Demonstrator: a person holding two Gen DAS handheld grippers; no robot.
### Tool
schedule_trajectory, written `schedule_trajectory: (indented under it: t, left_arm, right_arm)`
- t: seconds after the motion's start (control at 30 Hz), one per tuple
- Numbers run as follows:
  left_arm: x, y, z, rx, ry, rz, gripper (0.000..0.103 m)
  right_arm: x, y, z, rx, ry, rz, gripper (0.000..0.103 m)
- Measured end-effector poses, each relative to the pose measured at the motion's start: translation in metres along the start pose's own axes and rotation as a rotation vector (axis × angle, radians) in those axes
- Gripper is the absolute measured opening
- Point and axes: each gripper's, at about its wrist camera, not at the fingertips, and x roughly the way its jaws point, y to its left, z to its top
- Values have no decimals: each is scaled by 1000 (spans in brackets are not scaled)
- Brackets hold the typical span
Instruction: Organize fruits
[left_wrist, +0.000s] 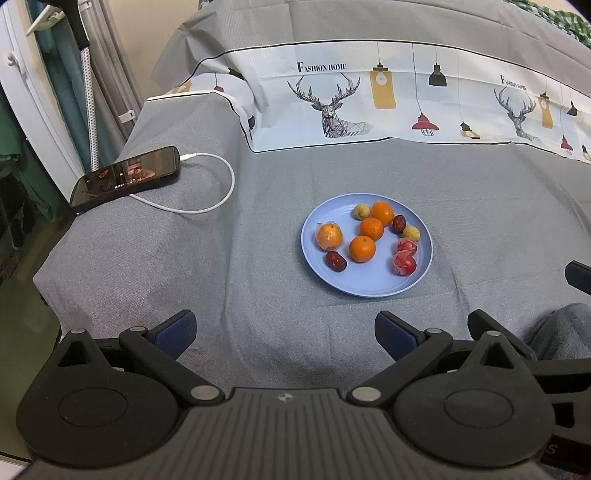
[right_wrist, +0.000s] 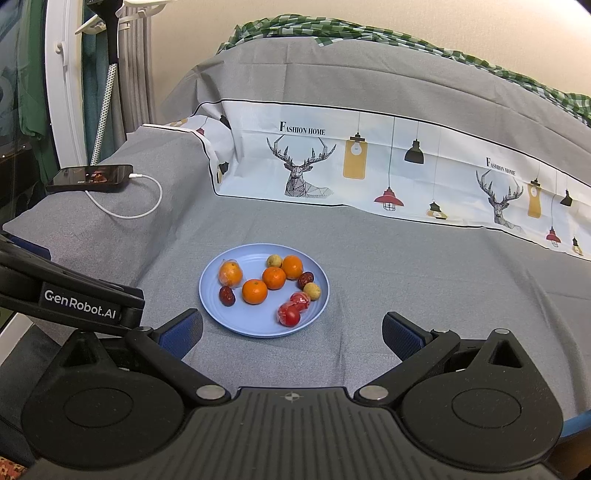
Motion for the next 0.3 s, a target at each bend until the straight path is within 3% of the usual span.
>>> schedule_trajectory:
  t: [0.3]
  left_arm:
    - [1,1,-1,-6,5,3,103]
  right_arm:
    - [1,0,-2,-3,3,3,102]
